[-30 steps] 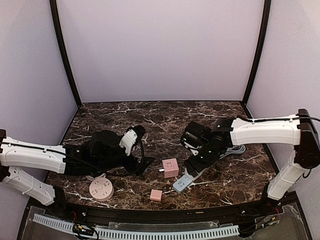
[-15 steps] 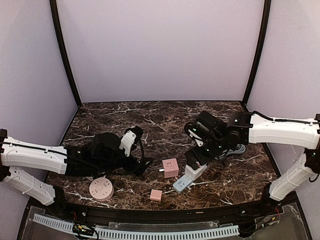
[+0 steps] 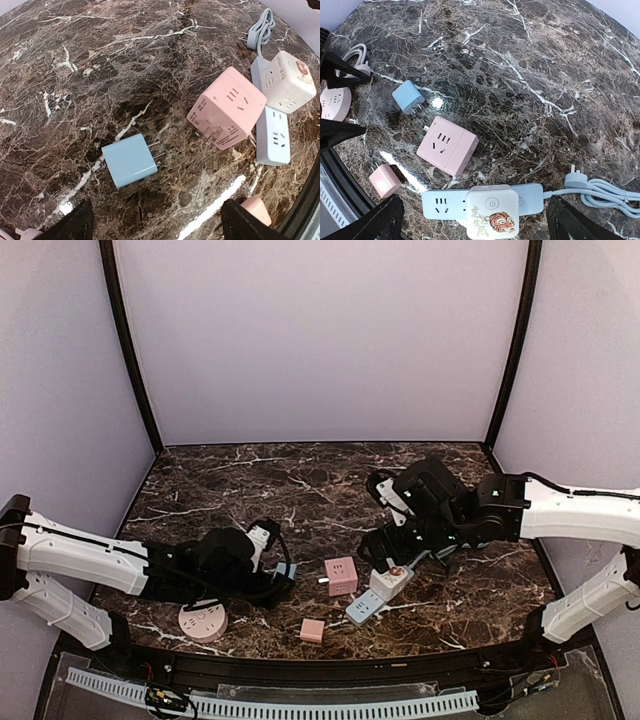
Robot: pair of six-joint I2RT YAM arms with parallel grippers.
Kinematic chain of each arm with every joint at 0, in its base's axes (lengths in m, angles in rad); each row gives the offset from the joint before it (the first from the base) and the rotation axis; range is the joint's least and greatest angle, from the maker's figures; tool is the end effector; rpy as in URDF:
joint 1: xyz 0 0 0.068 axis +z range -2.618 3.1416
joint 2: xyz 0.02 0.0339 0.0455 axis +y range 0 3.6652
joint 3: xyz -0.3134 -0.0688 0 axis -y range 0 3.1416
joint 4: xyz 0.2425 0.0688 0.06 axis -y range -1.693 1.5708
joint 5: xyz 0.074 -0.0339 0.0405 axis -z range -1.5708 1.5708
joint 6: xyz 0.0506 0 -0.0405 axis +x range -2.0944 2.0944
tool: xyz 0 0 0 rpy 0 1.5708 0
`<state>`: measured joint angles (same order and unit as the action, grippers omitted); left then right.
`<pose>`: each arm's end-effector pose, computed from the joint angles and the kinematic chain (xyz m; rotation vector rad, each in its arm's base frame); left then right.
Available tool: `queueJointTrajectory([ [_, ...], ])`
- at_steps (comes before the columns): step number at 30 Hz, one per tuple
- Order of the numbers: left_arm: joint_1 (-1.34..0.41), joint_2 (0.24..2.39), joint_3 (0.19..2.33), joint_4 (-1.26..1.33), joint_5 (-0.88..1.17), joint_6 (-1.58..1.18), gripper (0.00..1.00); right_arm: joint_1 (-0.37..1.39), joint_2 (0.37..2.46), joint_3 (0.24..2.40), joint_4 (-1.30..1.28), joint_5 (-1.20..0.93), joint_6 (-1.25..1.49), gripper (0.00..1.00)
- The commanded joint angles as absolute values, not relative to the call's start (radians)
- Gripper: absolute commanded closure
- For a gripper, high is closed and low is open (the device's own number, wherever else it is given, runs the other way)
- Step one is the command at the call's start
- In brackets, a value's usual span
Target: Insert the plug
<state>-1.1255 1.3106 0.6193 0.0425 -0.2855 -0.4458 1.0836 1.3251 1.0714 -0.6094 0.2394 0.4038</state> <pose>0.1258 -0.2304 0.2339 0.5962 2.1663 -0.5596 0.1387 0.2362 0.3211 -0.7104 2.3337 0.3937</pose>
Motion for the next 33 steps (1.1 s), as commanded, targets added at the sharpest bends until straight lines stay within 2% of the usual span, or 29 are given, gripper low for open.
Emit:
queueJointTrajectory([
  [1, -1.123, 1.351, 0.621, 0.006, -0.322, -0.494, 0.13, 1.095, 1.304, 1.029, -0.482, 0.226, 0.377, 0.01],
  [22, -1.123, 1.628, 0.725, 0.15, -0.468, -0.508, 0.35, 1.103, 1.277, 0.954, -0.399, 0.172, 0.367, 0.01],
  [33, -1.124, 1.651, 0.718, 0.195, -0.458, -0.43, 0.63, 1.104, 1.265, 0.954, -0.395, 0.154, 0.364, 0.01],
])
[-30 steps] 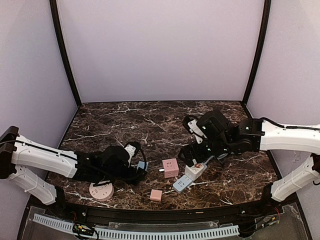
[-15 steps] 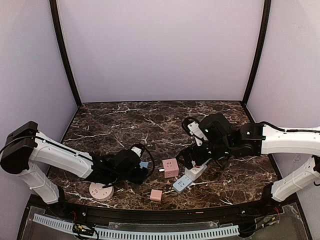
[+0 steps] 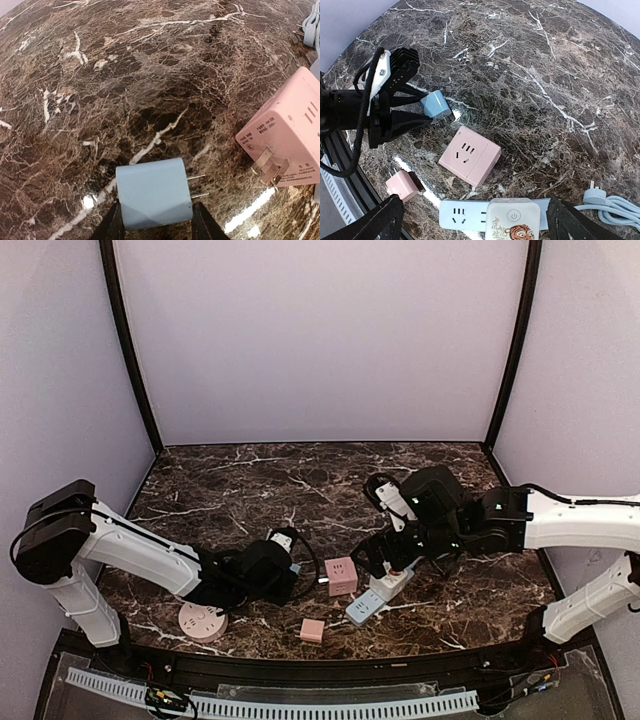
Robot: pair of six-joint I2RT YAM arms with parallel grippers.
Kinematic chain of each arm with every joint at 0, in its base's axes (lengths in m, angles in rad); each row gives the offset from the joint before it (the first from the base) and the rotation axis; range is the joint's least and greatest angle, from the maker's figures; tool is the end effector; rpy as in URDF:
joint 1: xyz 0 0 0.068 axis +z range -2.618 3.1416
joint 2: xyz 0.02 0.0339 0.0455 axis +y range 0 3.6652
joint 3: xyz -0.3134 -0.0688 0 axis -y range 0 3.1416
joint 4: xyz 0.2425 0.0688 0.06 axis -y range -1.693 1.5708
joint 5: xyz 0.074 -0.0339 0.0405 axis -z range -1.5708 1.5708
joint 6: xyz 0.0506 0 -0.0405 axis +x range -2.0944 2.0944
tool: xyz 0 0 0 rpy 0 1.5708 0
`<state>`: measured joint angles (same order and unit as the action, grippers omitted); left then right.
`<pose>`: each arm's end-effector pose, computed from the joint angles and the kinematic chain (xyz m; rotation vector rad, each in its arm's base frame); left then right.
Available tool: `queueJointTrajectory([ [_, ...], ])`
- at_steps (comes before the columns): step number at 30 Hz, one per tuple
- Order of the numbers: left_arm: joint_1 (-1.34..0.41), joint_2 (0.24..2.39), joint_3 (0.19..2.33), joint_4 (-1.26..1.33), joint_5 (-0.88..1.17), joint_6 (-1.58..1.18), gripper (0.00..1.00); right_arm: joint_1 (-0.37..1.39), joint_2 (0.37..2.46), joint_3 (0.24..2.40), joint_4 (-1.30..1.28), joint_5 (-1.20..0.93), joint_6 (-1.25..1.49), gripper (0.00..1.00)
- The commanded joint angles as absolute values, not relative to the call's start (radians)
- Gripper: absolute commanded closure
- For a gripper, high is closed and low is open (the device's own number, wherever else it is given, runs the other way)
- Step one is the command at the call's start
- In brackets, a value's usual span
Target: Insert the plug
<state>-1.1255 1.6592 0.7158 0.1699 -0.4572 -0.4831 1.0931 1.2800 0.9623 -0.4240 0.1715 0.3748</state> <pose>0.1597 -0.2828 0.1812 0.5028 2.2118 -0.3206 0.1321 0.2363 0.3113 -0.7464 2.2423 0.5453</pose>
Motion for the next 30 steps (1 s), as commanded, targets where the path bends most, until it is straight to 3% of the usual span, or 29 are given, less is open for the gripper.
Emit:
queueJointTrajectory([
  [1, -1.123, 1.639, 0.713, 0.203, -0.45, -0.414, 0.64, 1.104, 1.265, 0.955, -0.395, 0.152, 0.364, 0.01],
  [17, -1.123, 1.333, 0.568, 0.406, -0.316, -0.137, 0.68, 1.104, 1.276, 0.953, -0.267, 0.07, 0.429, 0.02],
  [30, -1.137, 1.203, 0.534, 0.542, -0.202, 0.066, 0.67, 1.104, 1.375, 0.944, 0.015, -0.101, 0.586, 0.22],
])
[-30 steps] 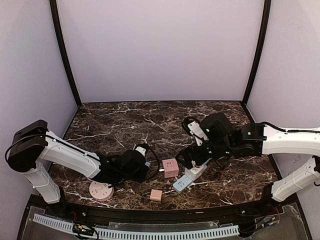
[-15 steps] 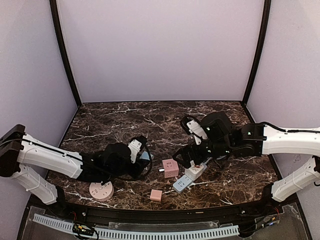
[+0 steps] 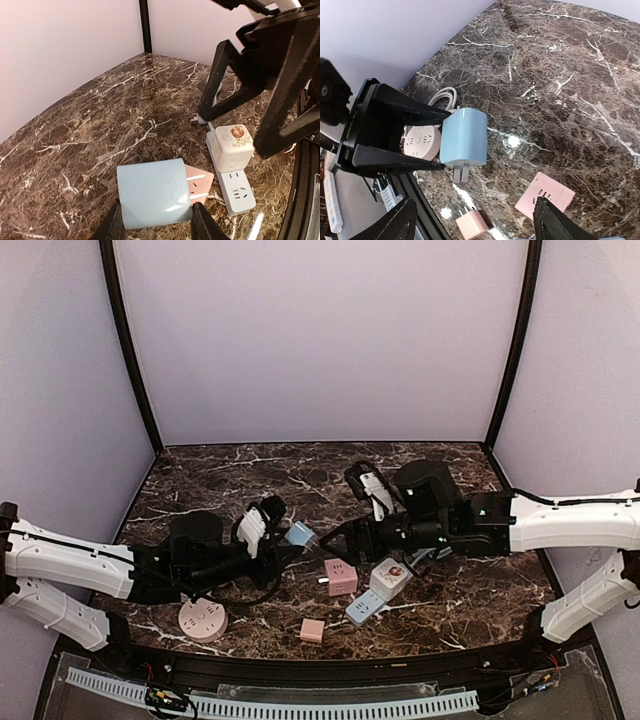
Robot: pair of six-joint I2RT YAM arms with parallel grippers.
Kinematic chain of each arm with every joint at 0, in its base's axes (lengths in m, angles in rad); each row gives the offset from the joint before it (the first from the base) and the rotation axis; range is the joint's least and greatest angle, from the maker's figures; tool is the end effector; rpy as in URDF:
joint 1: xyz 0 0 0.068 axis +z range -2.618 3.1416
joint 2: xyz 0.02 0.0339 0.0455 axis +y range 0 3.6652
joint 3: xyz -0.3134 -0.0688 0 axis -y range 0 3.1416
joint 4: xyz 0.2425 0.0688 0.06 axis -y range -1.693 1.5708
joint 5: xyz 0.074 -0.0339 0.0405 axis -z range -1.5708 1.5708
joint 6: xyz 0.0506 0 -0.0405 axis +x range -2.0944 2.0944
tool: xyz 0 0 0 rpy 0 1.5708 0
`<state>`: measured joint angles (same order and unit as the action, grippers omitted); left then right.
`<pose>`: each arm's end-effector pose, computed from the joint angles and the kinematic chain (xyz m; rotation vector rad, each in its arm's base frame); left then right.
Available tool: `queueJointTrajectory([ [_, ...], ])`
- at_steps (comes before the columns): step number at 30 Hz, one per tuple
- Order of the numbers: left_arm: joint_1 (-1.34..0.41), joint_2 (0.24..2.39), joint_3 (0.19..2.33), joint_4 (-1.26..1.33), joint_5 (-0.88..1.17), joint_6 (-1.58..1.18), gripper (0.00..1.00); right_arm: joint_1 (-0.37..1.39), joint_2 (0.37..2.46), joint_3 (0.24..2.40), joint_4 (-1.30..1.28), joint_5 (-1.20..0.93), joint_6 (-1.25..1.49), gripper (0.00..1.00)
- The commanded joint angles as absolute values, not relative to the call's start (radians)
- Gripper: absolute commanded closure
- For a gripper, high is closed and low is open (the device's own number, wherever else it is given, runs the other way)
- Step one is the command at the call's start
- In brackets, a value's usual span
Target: Insert the plug
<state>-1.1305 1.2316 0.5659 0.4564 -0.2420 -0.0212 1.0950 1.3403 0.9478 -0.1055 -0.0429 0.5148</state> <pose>0.1235 -0.2336 0.2809 0.8003 1.6297 -0.6126 0.1377 0.2720 0.3218 -0.6669 2.1342 0.9913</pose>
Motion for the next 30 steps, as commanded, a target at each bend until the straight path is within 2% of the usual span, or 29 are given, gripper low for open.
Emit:
queueJointTrajectory([
  [1, -1.137, 1.198, 0.529, 0.551, -0.199, 0.07, 0.67, 1.104, 1.382, 0.947, 0.03, -0.108, 0.6, 0.22],
  [15, -1.141, 1.176, 0.495, 0.634, -0.188, 0.119, 0.66, 1.103, 1.472, 0.996, 0.098, -0.184, 0.694, 0.3],
  [23, -1.142, 1.159, 0.472, 0.658, -0.171, 0.125, 0.66, 1.103, 1.496, 1.011, 0.123, -0.21, 0.685, 0.47],
  [30, -1.141, 1.155, 0.462, 0.675, -0.144, 0.134, 0.67, 1.101, 1.513, 1.02, 0.14, -0.228, 0.678, 0.55],
])
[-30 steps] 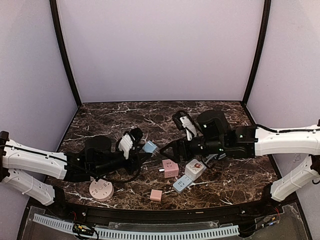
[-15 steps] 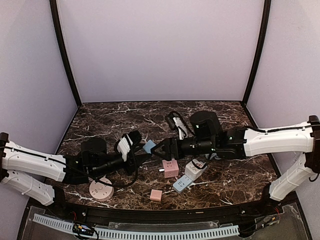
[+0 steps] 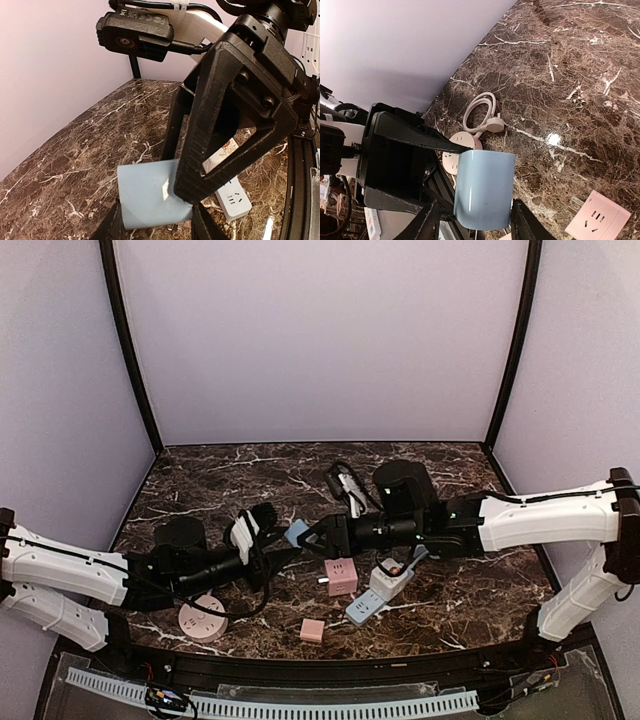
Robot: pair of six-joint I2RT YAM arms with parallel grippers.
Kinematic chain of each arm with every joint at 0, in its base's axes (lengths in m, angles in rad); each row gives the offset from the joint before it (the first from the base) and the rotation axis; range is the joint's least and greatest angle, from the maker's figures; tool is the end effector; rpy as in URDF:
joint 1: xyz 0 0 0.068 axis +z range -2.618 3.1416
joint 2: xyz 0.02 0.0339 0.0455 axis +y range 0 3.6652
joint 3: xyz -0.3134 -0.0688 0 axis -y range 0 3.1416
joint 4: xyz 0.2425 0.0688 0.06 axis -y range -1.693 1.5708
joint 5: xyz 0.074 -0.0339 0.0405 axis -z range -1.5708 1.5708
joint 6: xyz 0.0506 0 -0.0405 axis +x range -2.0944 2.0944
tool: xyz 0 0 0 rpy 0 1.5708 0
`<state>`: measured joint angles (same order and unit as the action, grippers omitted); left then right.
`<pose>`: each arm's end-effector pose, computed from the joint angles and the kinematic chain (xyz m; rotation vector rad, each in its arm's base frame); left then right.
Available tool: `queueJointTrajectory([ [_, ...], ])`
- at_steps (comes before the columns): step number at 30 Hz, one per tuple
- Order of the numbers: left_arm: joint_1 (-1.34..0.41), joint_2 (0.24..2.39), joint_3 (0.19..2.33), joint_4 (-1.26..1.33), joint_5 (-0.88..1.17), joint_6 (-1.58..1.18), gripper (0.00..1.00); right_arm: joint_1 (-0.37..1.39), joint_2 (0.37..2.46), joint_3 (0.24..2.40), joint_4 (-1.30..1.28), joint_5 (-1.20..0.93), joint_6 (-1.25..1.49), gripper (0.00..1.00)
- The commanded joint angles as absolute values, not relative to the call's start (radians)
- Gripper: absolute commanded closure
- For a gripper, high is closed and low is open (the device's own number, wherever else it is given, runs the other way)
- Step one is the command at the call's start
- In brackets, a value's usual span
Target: Insert the plug
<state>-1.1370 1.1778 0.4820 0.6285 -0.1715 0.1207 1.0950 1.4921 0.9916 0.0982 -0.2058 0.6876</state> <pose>0.1121 -0.2215 0.2853 0.8739 1.4297 -0.6343 0.1514 0.3164 0.3138 -0.5994 2.1500 1.2899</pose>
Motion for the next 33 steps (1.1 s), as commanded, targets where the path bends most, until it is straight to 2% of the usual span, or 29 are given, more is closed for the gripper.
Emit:
queueJointTrajectory([
  [1, -1.141, 1.154, 0.46, 0.678, -0.145, 0.135, 0.67, 1.101, 1.515, 1.021, 0.143, -0.233, 0.677, 0.58],
  [6, -1.141, 1.151, 0.455, 0.686, -0.136, 0.142, 0.66, 1.101, 1.514, 1.012, 0.162, -0.257, 0.671, 0.74],
  [10, -1.141, 1.151, 0.446, 0.696, -0.125, 0.143, 0.64, 1.101, 1.514, 1.0, 0.18, -0.273, 0.651, 0.9],
  [13, -1.141, 1.147, 0.441, 0.696, -0.114, 0.141, 0.59, 1.101, 1.513, 0.984, 0.199, -0.295, 0.629, 1.0],
  [15, -1.141, 1.142, 0.438, 0.69, -0.102, 0.141, 0.42, 1.101, 1.502, 0.971, 0.209, -0.302, 0.609, 1.0],
  [16, -1.142, 1.136, 0.438, 0.683, -0.1, 0.141, 0.3, 1.101, 1.493, 0.96, 0.212, -0.3, 0.597, 1.0],
  [17, -1.141, 1.133, 0.435, 0.676, -0.095, 0.14, 0.23, 1.101, 1.481, 0.95, 0.216, -0.294, 0.585, 1.0],
  [18, -1.141, 1.123, 0.434, 0.673, -0.09, 0.139, 0.11, 1.101, 1.468, 0.938, 0.217, -0.286, 0.568, 1.0],
  [20, -1.142, 1.108, 0.431, 0.66, -0.088, 0.137, 0.02, 1.101, 1.439, 0.915, 0.214, -0.267, 0.536, 1.0],
  [27, -1.141, 1.026, 0.452, 0.514, -0.027, 0.086, 0.01, 1.101, 1.312, 0.809, 0.196, -0.234, 0.386, 1.0],
  [33, -1.142, 0.981, 0.513, 0.377, 0.103, 0.039, 0.02, 1.103, 1.178, 0.691, 0.203, -0.322, 0.258, 1.0],
])
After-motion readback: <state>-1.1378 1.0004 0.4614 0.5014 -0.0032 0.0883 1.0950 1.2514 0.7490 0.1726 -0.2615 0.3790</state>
